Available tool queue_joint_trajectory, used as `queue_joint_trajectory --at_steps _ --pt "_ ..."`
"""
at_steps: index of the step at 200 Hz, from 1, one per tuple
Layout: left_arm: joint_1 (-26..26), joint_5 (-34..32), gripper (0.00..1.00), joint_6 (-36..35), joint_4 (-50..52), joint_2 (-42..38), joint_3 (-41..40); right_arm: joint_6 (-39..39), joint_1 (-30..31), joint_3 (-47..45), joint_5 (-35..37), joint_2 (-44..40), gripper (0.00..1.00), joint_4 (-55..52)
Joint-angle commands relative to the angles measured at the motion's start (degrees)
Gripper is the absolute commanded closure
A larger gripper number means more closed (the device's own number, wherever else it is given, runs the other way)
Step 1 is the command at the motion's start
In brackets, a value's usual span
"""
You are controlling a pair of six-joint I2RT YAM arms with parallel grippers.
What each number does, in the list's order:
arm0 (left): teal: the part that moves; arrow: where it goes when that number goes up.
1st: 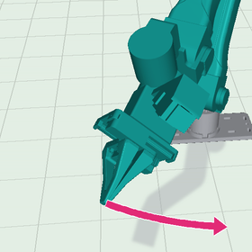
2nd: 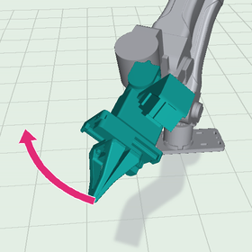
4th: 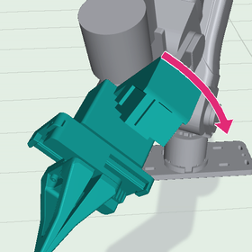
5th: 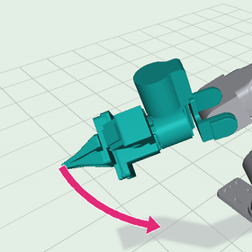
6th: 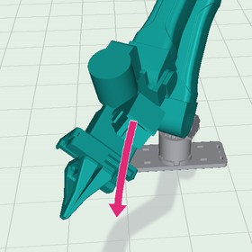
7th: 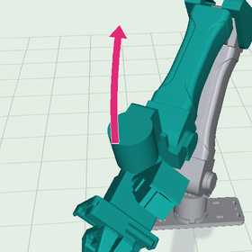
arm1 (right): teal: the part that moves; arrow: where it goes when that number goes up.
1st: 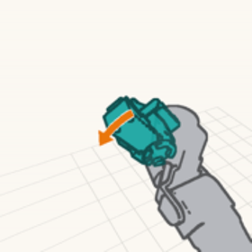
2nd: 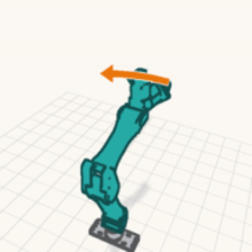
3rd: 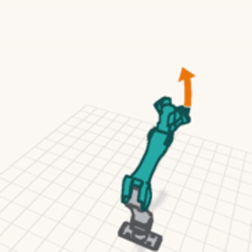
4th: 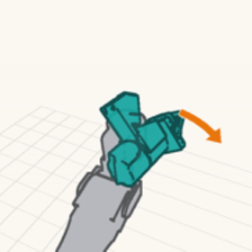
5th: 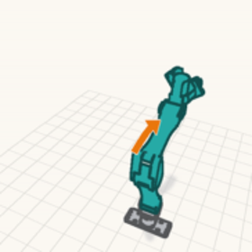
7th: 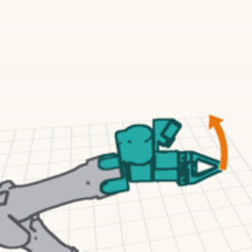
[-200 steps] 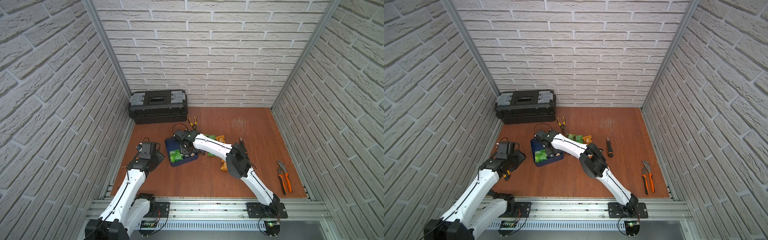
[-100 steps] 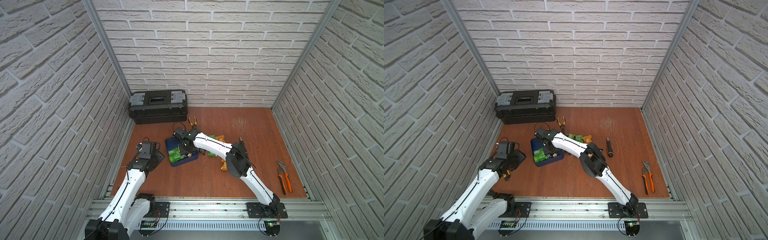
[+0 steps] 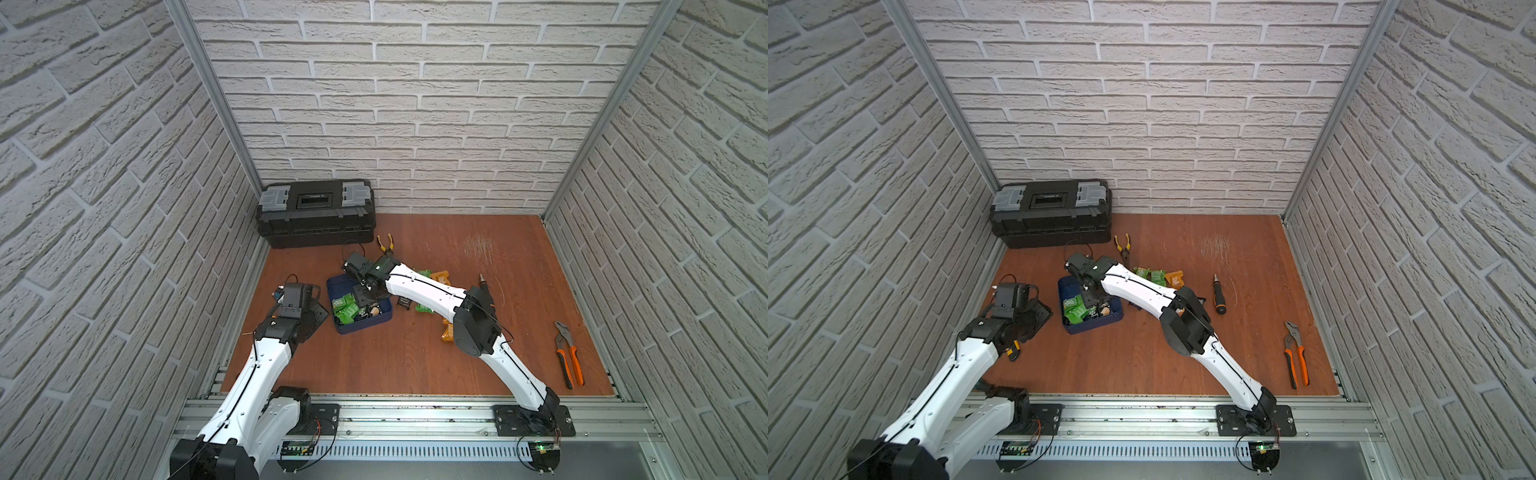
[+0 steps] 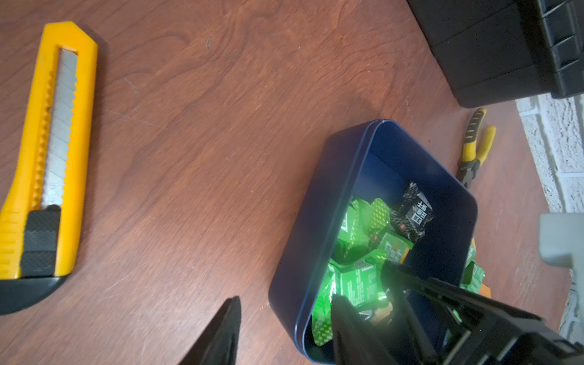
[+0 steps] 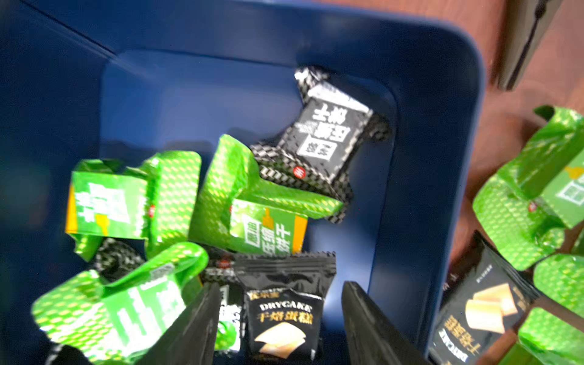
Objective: Take the cookies out of the storage box
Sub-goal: Pick up the cookie from the storage box.
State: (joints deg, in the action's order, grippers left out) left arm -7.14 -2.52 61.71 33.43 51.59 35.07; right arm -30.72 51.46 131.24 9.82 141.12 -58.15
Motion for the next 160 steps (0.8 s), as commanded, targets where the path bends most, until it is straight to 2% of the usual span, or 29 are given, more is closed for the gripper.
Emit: queue_joint_trajectory --at_steps 1,46,72,127,160 --pt "0.28 -0.64 0.48 0.05 -0.08 -0.92 0.5 -0.9 -0.38 -0.45 1.16 -0.87 0.32 -1.96" --pt "0.29 -0.73 0.48 0.24 -0.21 -1.25 0.08 -2.71 -0.71 -0.9 -3.25 1.19 0.31 -1.46" --pt "0.29 -0.73 0.48 0.12 -0.12 -1.14 0.35 -3.36 -0.75 -0.76 -2.76 2.35 0.32 -1.31" --pt "0.33 -0.84 0.48 0.02 0.05 -1.18 0.7 -4.39 -1.1 0.01 -1.64 4.26 0.42 -2.32" --pt "0.28 -0.82 0.48 0.02 -0.03 -0.7 1.04 -4.08 -1.09 0.15 -2.61 4.19 0.54 -1.53"
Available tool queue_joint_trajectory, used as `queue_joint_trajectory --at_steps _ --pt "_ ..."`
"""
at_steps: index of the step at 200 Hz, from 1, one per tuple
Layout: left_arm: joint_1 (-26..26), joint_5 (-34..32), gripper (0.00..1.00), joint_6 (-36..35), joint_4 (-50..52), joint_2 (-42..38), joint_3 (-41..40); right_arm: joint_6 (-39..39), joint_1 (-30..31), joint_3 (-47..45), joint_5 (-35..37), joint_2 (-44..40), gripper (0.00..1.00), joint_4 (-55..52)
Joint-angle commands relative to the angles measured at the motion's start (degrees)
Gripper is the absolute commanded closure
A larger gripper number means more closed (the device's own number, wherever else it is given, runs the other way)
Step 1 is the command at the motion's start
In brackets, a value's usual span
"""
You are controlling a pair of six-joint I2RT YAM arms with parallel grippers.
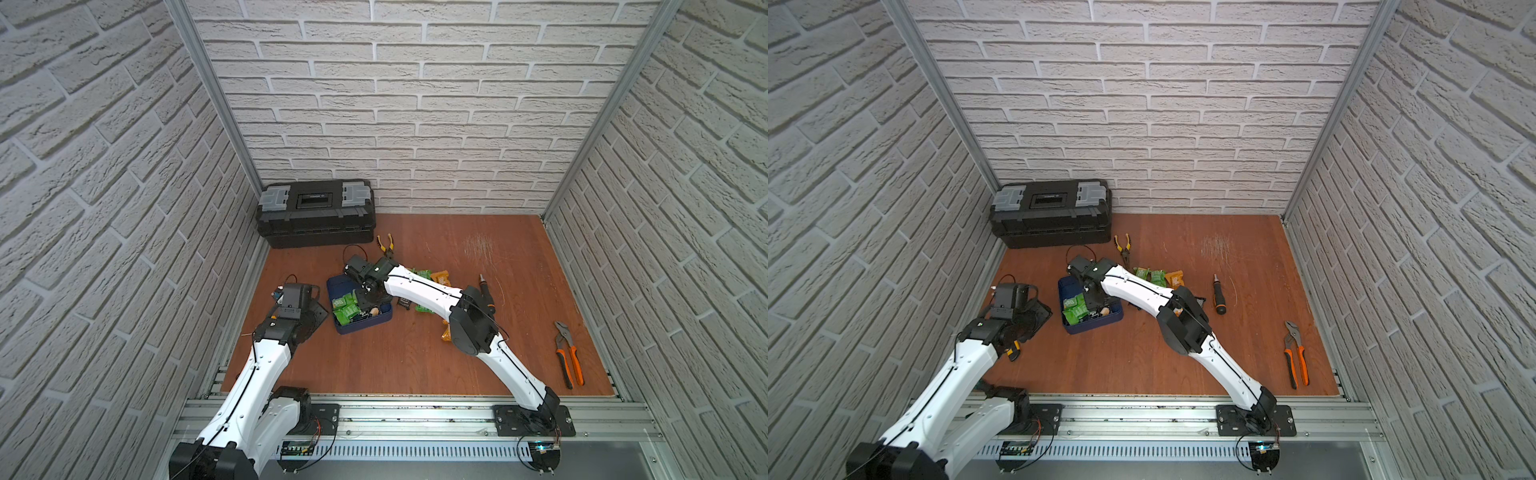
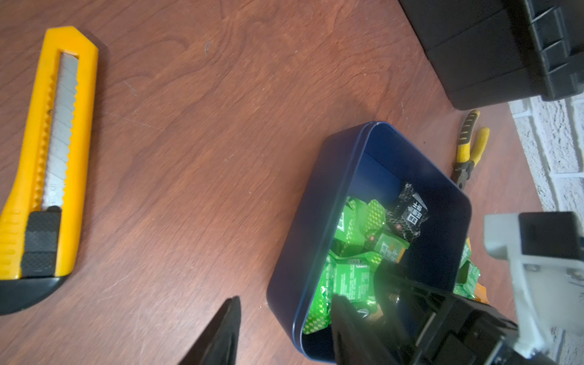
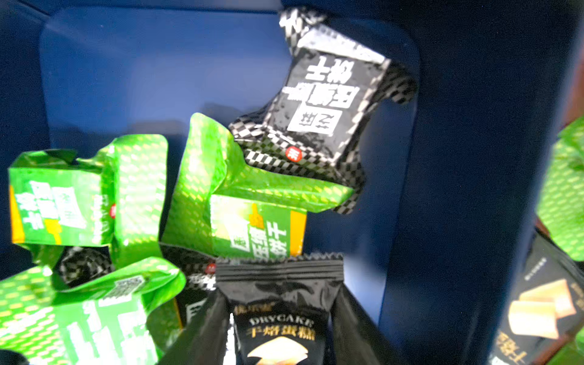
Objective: Take the cookies out of the storage box
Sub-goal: Pick up the cookie from the storage box, then place the cookie at the center of the board.
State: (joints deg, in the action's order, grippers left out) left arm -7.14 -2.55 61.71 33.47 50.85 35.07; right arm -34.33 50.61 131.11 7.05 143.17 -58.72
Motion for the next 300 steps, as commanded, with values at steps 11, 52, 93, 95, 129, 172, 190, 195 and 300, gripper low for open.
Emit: queue_joint_trajectory --at_steps 11,52,93,95,129,172,190,195,300 --pt "0.36 -0.84 0.48 0.03 0.06 0.08 1.05 -0.31 -0.25 0.35 0.35 1.88 0.56 -0.87" --pt "0.32 -1.01 0.48 0.2 0.45 -0.66 0.61 -0.13 -0.25 0.44 0.94 0.0 0.59 -0.17" --pt "0.29 -1.1 0.48 0.19 0.36 -0.54 0.59 0.29 -0.25 0.99 1.97 -3.47 0.6 0.87" --pt "0.35 -1.07 0.48 0.19 0.36 -0.57 0.56 0.24 -0.25 0.99 2.06 -3.72 0.6 0.99" --pt "0.34 -1.15 0.48 0.23 0.28 -0.3 0.59 -0.01 -0.25 0.99 2.29 -7.38 0.6 2.36" --pt "0.31 -0.99 0.48 0.16 0.1 -0.07 0.52 -0.31 -0.38 1.2 3.02 -10.49 0.6 3.41" --pt "0.28 -0.91 0.48 0.08 0.1 0.09 0.61 -0.61 -0.85 1.43 3.24 -11.38 0.6 3.09" --pt "0.28 -0.89 0.48 0.07 0.1 0.03 0.58 -0.65 -1.14 1.43 3.31 -11.7 0.6 2.96" --pt "-0.16 0.22 0.48 -2.24 -1.21 1.46 1.24 -7.46 -5.72 -36.86 5.28 -35.2 0.6 7.2"
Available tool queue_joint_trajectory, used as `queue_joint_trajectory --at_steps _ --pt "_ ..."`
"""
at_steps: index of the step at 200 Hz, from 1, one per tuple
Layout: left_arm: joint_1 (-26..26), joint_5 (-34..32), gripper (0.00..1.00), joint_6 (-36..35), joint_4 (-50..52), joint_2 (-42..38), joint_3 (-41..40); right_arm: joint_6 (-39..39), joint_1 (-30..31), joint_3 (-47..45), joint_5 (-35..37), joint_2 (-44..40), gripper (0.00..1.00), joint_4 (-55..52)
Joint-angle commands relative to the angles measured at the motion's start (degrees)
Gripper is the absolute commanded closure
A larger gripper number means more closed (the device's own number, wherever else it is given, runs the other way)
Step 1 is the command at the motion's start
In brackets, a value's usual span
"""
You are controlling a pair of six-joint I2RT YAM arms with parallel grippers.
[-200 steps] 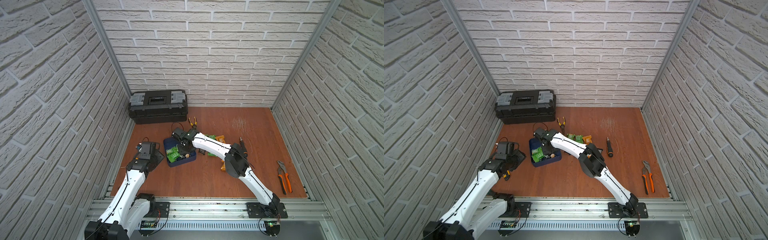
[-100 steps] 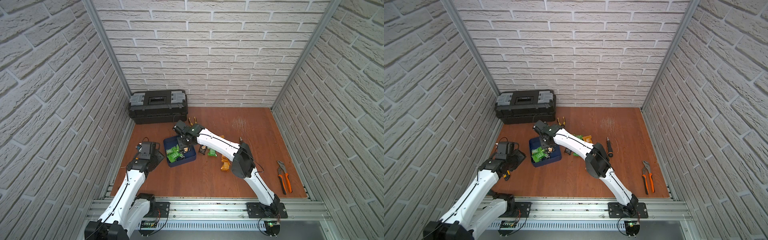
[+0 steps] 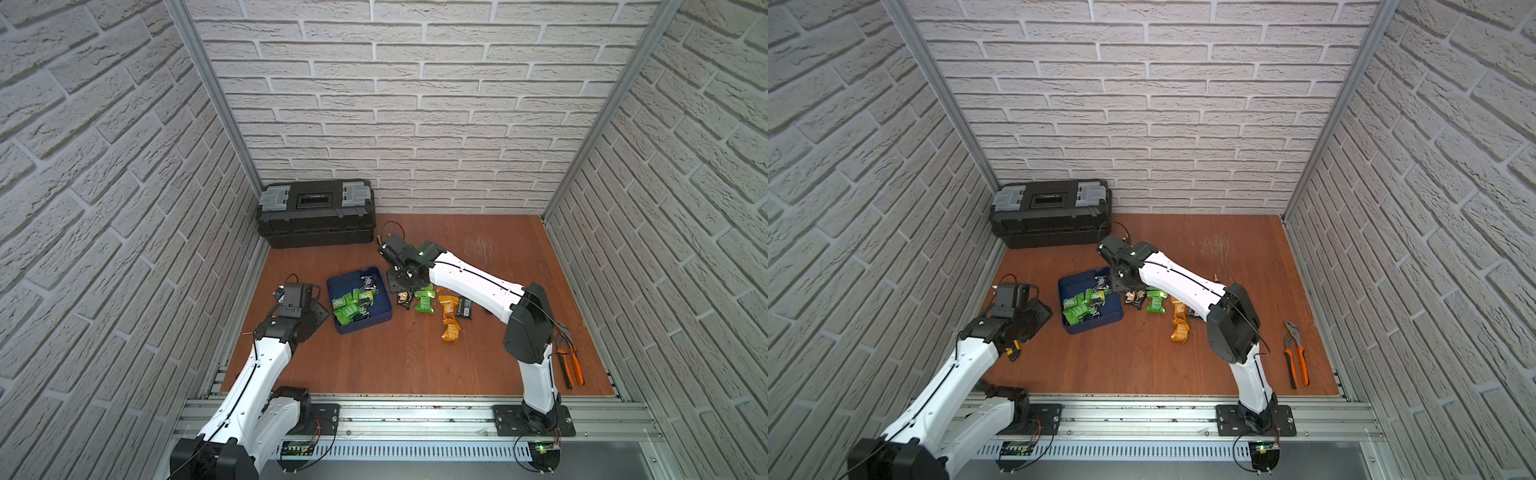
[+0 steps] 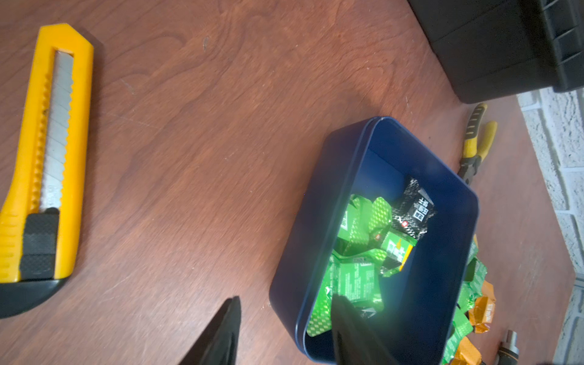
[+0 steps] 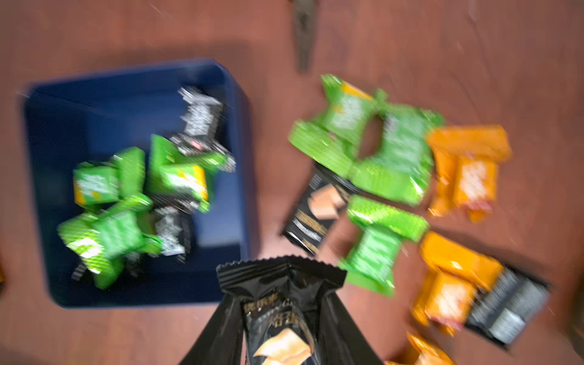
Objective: Take the cookies out of the storage box
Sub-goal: Place the cookie at the center of the board, then pick up the cookie from the storage box.
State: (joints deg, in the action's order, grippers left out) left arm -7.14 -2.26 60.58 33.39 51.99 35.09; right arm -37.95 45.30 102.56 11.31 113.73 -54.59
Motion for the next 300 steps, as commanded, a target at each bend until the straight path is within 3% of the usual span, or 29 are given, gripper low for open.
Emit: queue_joint_trajectory --at_steps 1,31,63,116,146,200,224,261,300 --pt "-0.16 -0.04 0.48 -1.09 -1.13 0.31 1.21 -3.94 -0.44 -8.68 1.01 -6.0 0.6 3.12" --pt "-0.34 0.17 0.48 -1.67 -1.48 1.41 1.86 -7.0 -1.81 -19.62 0.47 -10.03 0.6 5.61" --pt "-0.64 0.2 0.48 -1.83 -2.05 2.41 2.3 -9.67 -2.75 -28.53 -4.56 -10.43 0.6 11.0" --pt "-0.73 -0.64 0.48 -2.09 -1.05 1.81 2.7 -10.41 -4.77 -31.14 -3.49 -8.49 0.58 13.45" --pt "-0.76 -0.89 0.48 -2.22 -0.81 1.46 2.79 -9.6 -4.82 -30.67 -3.27 -8.77 0.44 12.48" --pt "-0.77 0.65 0.48 -3.31 -2.27 1.41 2.59 -5.15 -3.83 -27.29 -1.72 -13.41 0.39 10.66" --pt "-0.75 1.25 0.47 -4.65 -2.28 1.75 3.29 0.87 -1.62 -24.63 -5.5 -13.27 0.42 14.96" --pt "-0.72 4.28 0.47 -6.27 -2.66 3.75 3.96 8.82 1.99 -15.76 -14.11 -6.19 0.5 17.23" --pt "-0.92 7.06 0.48 -4.55 -5.01 6.2 2.29 11.58 4.16 -2.81 -16.32 4.15 0.5 16.12"
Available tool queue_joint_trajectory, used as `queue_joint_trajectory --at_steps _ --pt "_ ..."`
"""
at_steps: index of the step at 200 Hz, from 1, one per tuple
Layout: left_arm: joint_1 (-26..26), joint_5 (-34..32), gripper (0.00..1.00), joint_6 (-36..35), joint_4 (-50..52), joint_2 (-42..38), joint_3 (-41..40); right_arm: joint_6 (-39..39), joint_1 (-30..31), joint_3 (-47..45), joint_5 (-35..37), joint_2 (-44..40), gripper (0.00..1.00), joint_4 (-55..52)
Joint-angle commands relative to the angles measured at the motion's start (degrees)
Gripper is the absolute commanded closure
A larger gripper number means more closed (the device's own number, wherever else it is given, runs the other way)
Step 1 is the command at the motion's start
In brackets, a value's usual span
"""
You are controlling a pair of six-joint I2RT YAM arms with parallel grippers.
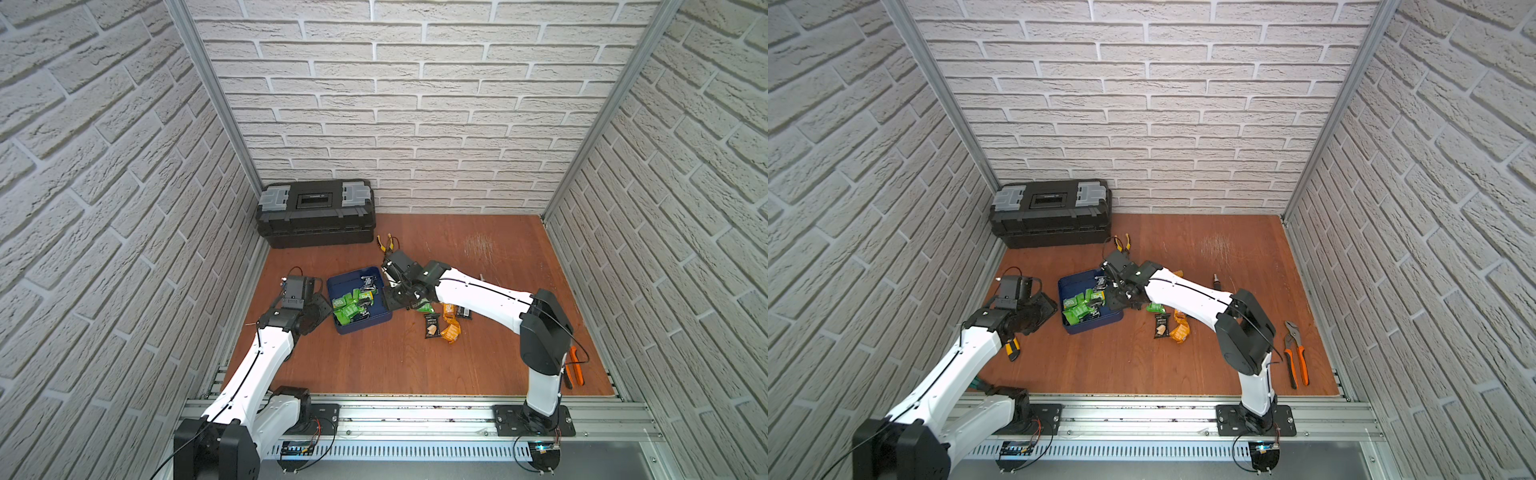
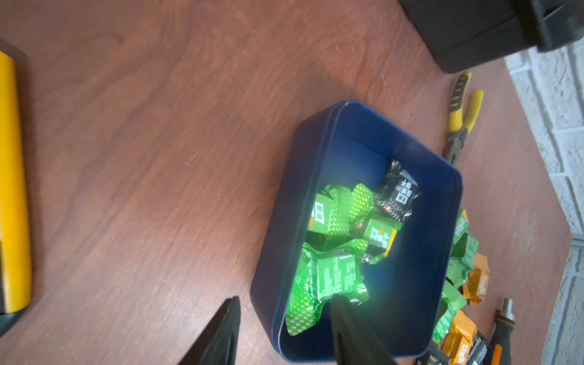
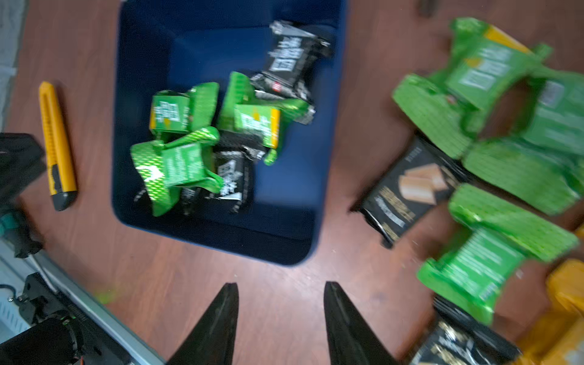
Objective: Take the cookies out of the storage box
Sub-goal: Pick up the cookie from the storage box.
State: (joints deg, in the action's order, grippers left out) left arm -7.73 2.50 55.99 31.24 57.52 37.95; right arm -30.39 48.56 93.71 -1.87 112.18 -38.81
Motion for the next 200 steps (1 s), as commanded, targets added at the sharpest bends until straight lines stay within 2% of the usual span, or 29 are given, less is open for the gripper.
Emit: queue_joint_trajectory --at_steps 1,31,57,92,165,200 --pt "-0.34 2.31 0.48 0.11 -2.9 0.67 -0.63 4.02 0.96 6.35 -3.18 5.91 0.5 0.2" --pt "-0.1 2.35 0.49 1.29 -3.73 0.8 -1.48 1.92 1.01 16.54 -2.66 14.57 0.46 -4.0" --pt "-0.01 2.82 0.5 1.23 -3.54 1.28 -1.72 0.06 0.97 21.72 -7.18 19.12 0.44 -3.76" --pt "0.08 2.38 0.53 2.54 -4.06 1.21 -2.85 -3.45 0.95 22.83 -13.53 21.84 0.43 -0.99" --pt "0.34 2.33 0.59 4.21 -5.3 1.13 -5.23 -6.47 0.97 25.62 -17.04 26.33 0.42 0.48" --pt "0.32 2.59 0.65 4.92 -6.13 1.59 -6.18 -7.09 0.99 26.85 -17.98 27.09 0.5 0.61"
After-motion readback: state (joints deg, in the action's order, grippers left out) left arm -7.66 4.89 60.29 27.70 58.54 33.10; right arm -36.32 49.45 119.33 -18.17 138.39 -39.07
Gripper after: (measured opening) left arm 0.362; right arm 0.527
